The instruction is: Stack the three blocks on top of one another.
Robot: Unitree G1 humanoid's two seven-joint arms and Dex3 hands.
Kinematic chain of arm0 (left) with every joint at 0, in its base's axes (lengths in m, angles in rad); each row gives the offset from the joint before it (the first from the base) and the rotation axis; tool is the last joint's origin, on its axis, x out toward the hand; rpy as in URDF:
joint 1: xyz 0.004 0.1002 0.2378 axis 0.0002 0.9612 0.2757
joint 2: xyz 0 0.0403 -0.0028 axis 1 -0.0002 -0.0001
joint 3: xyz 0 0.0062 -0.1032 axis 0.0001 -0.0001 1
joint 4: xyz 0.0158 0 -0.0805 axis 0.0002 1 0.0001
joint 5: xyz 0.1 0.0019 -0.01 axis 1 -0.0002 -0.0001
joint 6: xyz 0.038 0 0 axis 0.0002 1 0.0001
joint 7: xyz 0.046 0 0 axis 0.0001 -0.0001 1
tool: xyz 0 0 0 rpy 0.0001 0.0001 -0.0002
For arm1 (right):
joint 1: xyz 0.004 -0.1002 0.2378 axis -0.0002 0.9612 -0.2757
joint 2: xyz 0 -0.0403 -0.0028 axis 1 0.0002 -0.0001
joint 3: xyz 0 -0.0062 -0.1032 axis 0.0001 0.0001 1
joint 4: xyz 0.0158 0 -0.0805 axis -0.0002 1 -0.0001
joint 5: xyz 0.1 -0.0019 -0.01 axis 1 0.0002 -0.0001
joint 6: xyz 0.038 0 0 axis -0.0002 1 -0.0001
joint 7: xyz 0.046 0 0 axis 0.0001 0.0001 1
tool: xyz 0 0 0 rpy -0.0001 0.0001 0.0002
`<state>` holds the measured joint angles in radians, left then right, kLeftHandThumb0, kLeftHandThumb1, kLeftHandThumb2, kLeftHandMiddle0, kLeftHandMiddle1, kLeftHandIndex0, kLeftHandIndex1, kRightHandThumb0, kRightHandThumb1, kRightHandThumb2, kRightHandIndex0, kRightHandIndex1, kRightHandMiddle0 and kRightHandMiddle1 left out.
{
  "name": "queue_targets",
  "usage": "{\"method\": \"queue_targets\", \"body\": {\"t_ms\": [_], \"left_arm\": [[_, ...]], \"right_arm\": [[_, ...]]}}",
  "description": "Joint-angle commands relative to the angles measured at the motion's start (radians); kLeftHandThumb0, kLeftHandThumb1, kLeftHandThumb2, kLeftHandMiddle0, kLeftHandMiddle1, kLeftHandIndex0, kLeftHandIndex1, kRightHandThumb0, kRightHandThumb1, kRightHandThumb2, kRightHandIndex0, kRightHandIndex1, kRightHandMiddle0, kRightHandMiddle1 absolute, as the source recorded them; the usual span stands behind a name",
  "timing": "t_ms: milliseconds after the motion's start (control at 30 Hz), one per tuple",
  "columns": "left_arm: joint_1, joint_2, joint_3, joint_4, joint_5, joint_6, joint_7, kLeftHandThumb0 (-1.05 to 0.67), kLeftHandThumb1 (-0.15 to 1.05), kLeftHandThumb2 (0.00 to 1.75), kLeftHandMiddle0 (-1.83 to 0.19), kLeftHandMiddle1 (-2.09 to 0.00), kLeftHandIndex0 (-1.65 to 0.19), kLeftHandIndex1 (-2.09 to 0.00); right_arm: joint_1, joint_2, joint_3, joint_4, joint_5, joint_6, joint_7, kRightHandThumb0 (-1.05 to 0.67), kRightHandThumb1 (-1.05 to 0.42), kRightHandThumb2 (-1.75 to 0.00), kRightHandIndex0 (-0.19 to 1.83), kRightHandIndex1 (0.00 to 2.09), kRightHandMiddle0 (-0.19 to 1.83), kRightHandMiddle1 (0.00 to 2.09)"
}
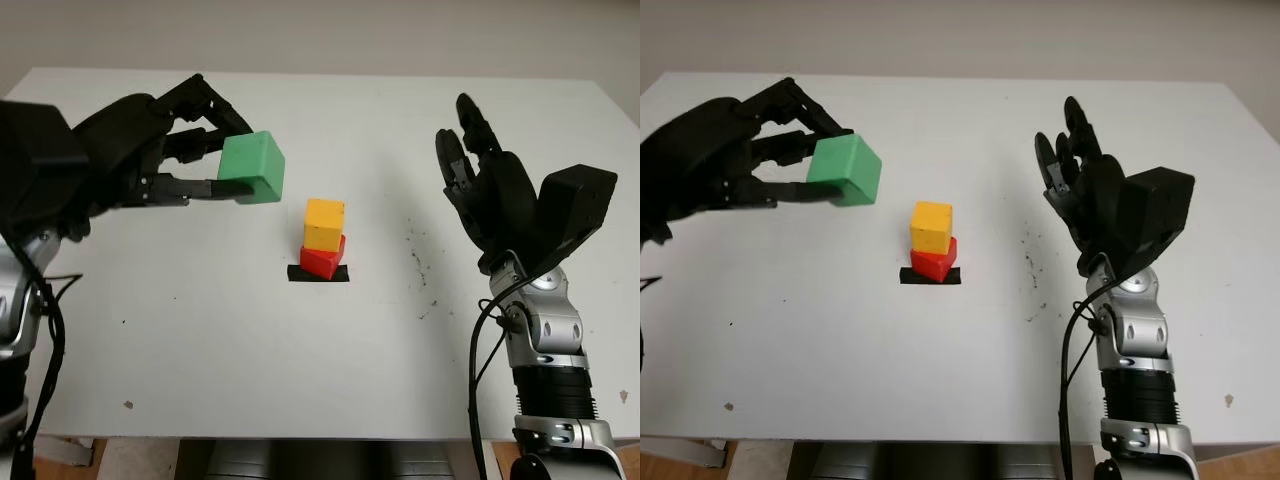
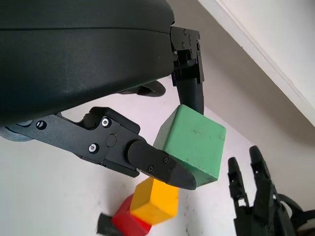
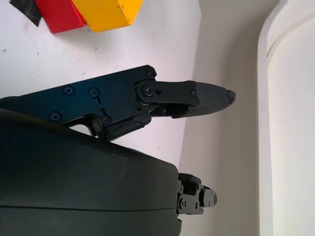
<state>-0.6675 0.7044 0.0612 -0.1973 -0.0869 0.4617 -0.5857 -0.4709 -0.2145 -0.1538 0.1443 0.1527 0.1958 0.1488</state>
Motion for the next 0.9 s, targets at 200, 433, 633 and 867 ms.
{"method": "queue_targets", "body": {"t_ms": [200, 433, 633, 867], "left_arm": [[-0.206, -0.029, -0.133, 0.120, 0.063, 0.056, -0.029, -0.31, 0.99, 0.05, -0.37, -0.08, -0.41, -1.58], [-0.293, -0.074, -0.243, 0.229, 0.182, -0.039, -0.028, -0.36, 1.01, 0.06, -0.31, -0.05, -0.41, -1.61], [-0.296, -0.116, -0.284, 0.259, 0.246, -0.081, -0.043, -0.38, 1.03, 0.06, -0.23, -0.02, -0.35, -1.62], [-0.273, -0.180, -0.304, 0.243, 0.277, -0.016, -0.043, -0.33, 1.03, 0.06, -0.21, -0.04, -0.34, -1.58]], "right_arm": [[0.014, 0.004, 0.017, -0.027, -0.021, 0.013, -0.013, -0.60, -1.05, -0.42, -0.08, 0.05, -0.04, 0.05], [0.017, 0.009, 0.022, -0.032, -0.024, 0.022, -0.016, -0.63, -1.05, -0.41, -0.08, 0.05, -0.03, 0.05], [0.023, 0.002, 0.019, -0.033, -0.023, 0.016, -0.014, -0.63, -1.05, -0.41, -0.07, 0.06, -0.02, 0.06], [0.022, 0.001, 0.012, -0.043, -0.011, 0.024, -0.010, -0.62, -1.05, -0.40, -0.07, 0.05, -0.03, 0.05]]}}
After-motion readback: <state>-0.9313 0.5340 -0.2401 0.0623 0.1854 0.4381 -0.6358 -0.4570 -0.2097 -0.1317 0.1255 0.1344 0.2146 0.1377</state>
